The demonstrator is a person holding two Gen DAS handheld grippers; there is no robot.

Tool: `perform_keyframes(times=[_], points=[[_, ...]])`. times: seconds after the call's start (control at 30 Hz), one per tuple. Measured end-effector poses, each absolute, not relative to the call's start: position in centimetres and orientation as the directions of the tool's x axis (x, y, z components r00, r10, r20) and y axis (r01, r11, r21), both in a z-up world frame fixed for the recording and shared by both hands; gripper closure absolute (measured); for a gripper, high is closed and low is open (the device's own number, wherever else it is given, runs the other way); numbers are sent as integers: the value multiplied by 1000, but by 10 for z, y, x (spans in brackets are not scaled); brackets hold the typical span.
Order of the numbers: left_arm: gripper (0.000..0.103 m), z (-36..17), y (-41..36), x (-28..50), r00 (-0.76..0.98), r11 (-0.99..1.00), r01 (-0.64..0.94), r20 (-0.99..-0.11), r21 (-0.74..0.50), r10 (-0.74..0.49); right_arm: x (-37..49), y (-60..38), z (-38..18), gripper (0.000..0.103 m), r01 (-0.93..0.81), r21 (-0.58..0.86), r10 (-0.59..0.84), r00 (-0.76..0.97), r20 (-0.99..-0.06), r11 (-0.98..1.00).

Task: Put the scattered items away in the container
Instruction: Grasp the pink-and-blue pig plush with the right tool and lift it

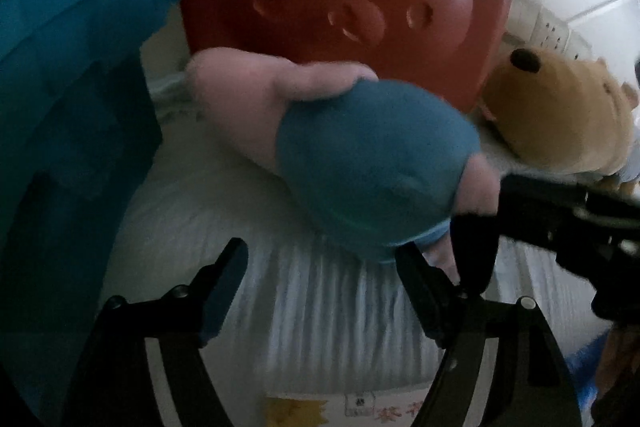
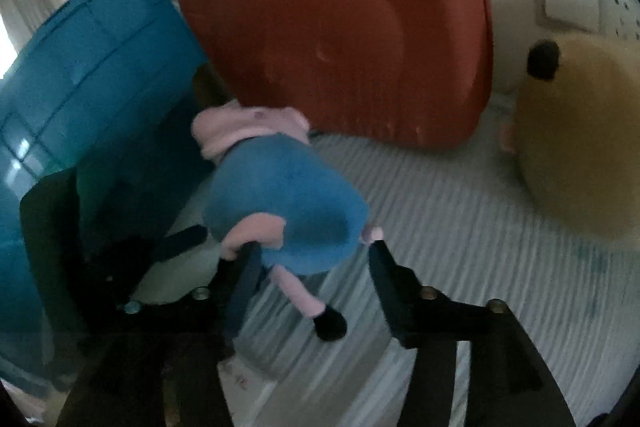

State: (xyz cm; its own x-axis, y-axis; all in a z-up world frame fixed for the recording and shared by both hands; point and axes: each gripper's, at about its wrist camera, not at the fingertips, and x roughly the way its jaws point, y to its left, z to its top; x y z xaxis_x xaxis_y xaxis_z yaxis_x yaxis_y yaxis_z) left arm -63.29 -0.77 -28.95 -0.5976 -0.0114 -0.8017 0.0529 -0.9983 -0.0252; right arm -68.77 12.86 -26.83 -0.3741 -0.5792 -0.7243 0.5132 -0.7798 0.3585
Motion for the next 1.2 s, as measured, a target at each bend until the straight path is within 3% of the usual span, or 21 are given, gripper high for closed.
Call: perform_keyframes(times=[0.03, 0.07, 0.17, 0.2, 0.23, 0.27, 0.3, 0.33, 0.37, 0.43, 0.57, 0.67, 0.87, 0.9, 0.93, 0.97, 1.03, 1.07, 1.1, 1.2], points=[[27, -294, -3, -634, -591, -999, 50, -807, -13, -19, -693, 127, -273, 24, 515, 370, -587, -363, -723, -773], [27, -298, -2, -638, -582, -999, 54, -812, -2, -30, -698, 125, -278, 0, 517, 381, -595, -352, -722, -767], [27, -304, -9, -649, -572, -997, 79, -819, -17, -31, -717, 117, -292, 0, 540, 466, -670, -276, -689, -701], [35, -305, -11, -652, -571, -996, 84, -821, -25, -28, -720, 113, -296, 0, 544, 494, -690, -243, -682, -679], [61, -304, -13, -652, -576, -996, 76, -818, -51, -2, -721, 110, -303, 1, 546, 517, -705, -209, -678, -659], [74, -304, -10, -651, -572, -997, 66, -820, -48, 2, -720, 108, -306, 14, 549, 533, -716, -187, -673, -644], [78, -303, -8, -649, -569, -997, 56, -822, -45, 5, -715, 109, -303, 31, 556, 536, -723, -184, -665, -635], [80, -303, -5, -648, -565, -998, 46, -825, -42, 9, -711, 109, -301, 36, 563, 539, -731, -182, -658, -626], [82, -301, -2, -645, -564, -998, 38, -826, -41, 12, -706, 111, -298, 49, 568, 543, -737, -181, -651, -619], [84, -291, 2, -632, -580, -998, 36, -814, -49, 20, -695, 118, -289, 54, 560, 551, -741, -182, -646, -618], [86, -259, 12, -589, -620, -998, 11, -783, -66, 45, -665, 135, -274, 88, 545, 606, -772, -129, -622, -579], [87, -229, 34, -547, -627, -1000, -23, -778, -21, 31, -619, 149, -257, 88, 568, 600, -773, -107, -625, -564], [87, -235, 28, -493, -545, -999, 34, -838, -9, -12, -561, 199, -255, 88, 515, 588, -742, -151, -654, -623], [83, -235, 25, -494, -540, -999, 52, -841, -6, -23, -558, 202, -254, 88, 506, 579, -731, -167, -661, -639], [72, -232, 23, -493, -542, -998, 69, -840, -3, -35, -560, 207, -255, 86, 499, 568, -721, -187, -667, -655], [63, -230, 18, -495, -550, -996, 87, -834, -2, -46, -561, 209, -249, 75, 494, 546, -704, -217, -676, -676], [23, -236, 9, -494, -579, -995, 104, -814, -10, -52, -577, 201, -246, 45, 487, 513, -679, -265, -685, -707], [19, -233, 4, -502, -601, -994, 111, -797, -12, -58, -589, 196, -249, 20, 483, 502, -671, -284, -685, -717], [18, -231, 1, -514, -614, -994, 111, -788, -16, -56, -600, 192, -247, 9, 484, 498, -671, -298, -679, -720], [18, -235, -9, -551, -636, -994, 97, -771, -46, -26, -638, 177, -238, 5, 497, 492, -679, -326, -658, -715]])
